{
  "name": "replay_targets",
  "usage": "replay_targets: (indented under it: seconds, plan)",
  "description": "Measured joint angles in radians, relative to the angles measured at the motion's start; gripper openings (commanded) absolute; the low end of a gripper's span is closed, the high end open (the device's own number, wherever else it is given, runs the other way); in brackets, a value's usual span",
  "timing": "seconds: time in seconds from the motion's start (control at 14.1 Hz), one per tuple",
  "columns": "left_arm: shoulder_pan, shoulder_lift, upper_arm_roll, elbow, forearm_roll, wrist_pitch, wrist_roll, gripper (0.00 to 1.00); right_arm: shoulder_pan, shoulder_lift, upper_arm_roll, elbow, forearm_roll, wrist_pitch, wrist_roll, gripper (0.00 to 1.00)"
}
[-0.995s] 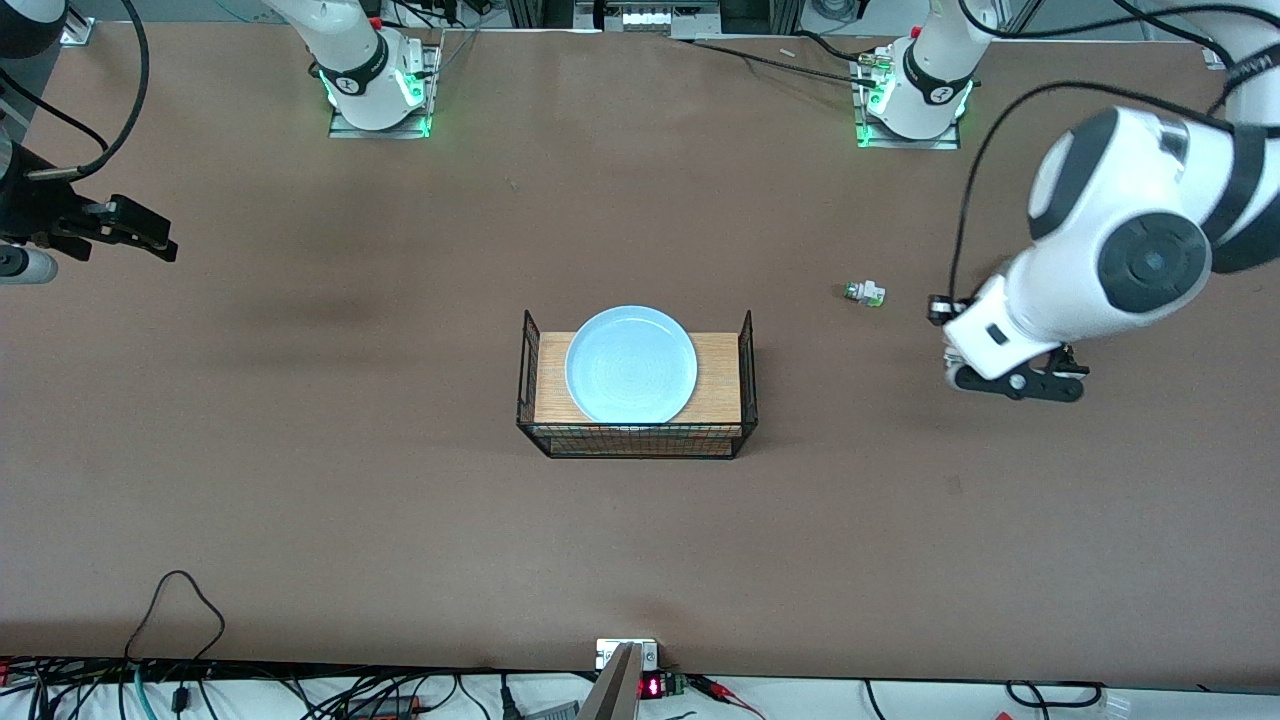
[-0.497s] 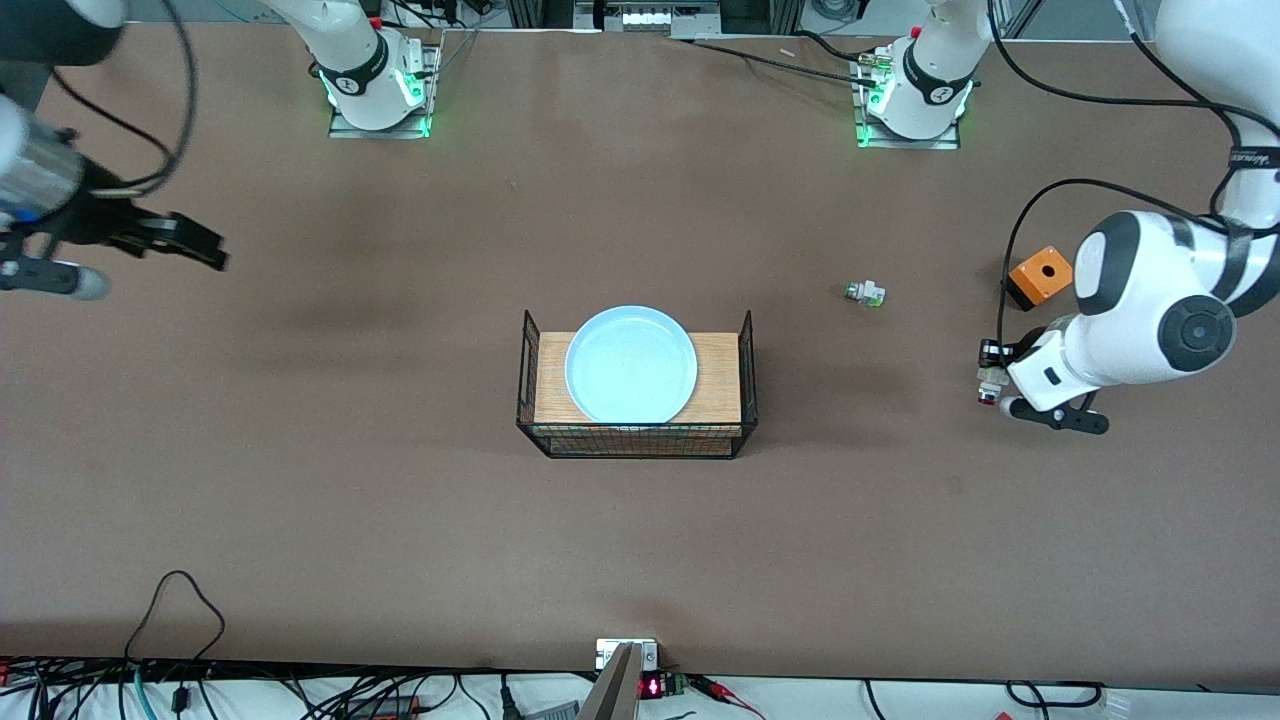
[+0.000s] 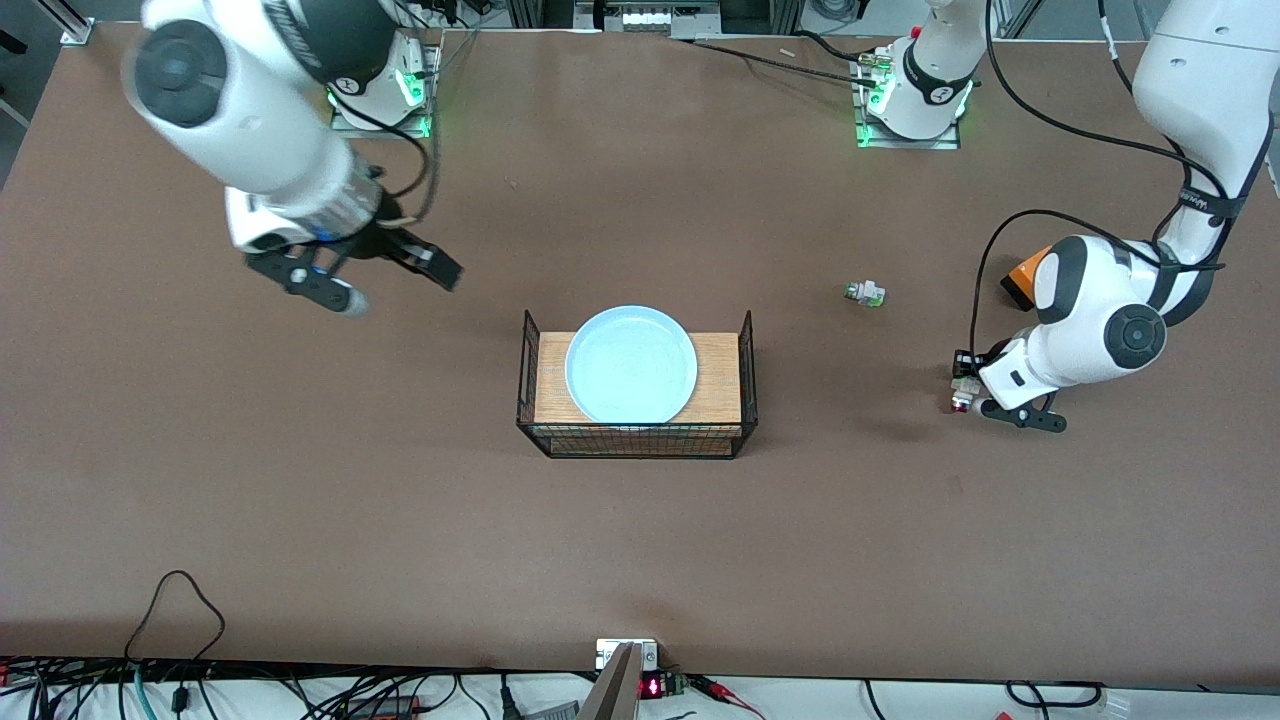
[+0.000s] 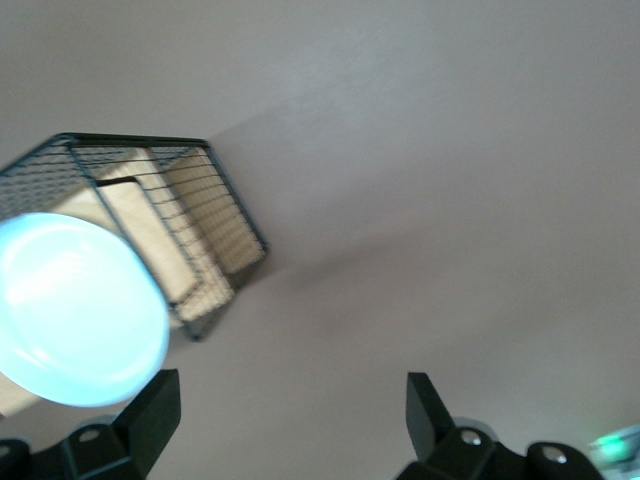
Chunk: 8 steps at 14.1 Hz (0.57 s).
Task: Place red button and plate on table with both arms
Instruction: 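Lower the button onto the table while the right gripper reaches the plate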
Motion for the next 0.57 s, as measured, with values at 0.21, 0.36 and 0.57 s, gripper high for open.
replay_targets:
  seconds: [0.21,0.36,0.57]
  plan:
    - [0.002,0.001,0.001,0.002,0.000,0.004,0.000,1.00,0.074,0.092,0.000,0.057,0.001,0.048,0.229,1.00]
    - [0.003,-0.013,-0.002,0.032,0.000,-0.074,-0.001,1.00,0.099,0.151,-0.001,0.096,0.006,0.091,0.314,1.00]
    - [0.003,-0.080,-0.073,0.153,0.000,-0.344,-0.050,1.00,0.122,0.225,-0.001,0.108,0.046,0.219,0.375,1.00]
